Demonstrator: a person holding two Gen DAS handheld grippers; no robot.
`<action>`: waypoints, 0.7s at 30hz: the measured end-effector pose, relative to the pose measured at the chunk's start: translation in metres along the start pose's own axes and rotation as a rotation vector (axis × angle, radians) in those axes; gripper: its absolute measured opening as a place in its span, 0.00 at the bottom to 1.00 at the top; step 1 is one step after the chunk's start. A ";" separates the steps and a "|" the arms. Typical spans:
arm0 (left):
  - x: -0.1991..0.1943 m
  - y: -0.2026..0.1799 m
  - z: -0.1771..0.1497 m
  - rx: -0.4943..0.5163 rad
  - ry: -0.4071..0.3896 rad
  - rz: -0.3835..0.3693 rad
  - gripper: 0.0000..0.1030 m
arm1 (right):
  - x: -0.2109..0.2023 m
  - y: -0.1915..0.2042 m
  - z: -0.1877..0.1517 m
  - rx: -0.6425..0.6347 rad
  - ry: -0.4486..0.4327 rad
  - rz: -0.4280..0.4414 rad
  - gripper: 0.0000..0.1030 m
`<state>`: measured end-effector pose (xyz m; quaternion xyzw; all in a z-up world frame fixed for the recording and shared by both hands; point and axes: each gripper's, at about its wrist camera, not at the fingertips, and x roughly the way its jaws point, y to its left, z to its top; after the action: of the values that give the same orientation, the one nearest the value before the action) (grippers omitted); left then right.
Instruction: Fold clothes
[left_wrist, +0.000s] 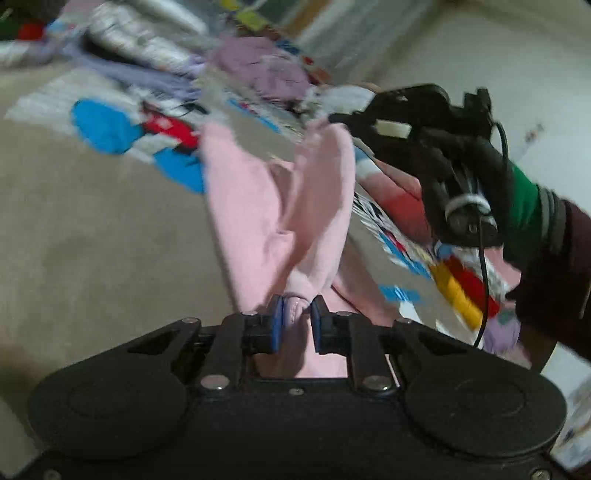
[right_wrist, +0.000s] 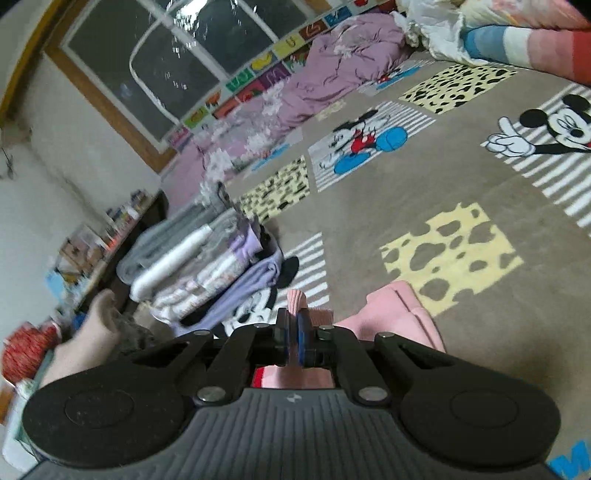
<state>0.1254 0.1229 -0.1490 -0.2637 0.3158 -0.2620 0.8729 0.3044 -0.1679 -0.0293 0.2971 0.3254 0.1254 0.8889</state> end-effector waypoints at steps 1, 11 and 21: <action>0.001 0.003 0.001 -0.022 0.008 -0.003 0.14 | 0.007 0.004 0.000 -0.016 0.009 -0.012 0.06; 0.008 0.010 0.003 -0.058 0.065 -0.061 0.14 | 0.071 0.034 -0.007 -0.166 0.116 -0.111 0.06; 0.000 -0.015 0.001 0.065 0.043 -0.020 0.45 | 0.105 0.050 -0.016 -0.222 0.213 -0.060 0.13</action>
<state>0.1217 0.1120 -0.1394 -0.2324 0.3231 -0.2864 0.8715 0.3718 -0.0777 -0.0613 0.1721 0.4109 0.1649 0.8800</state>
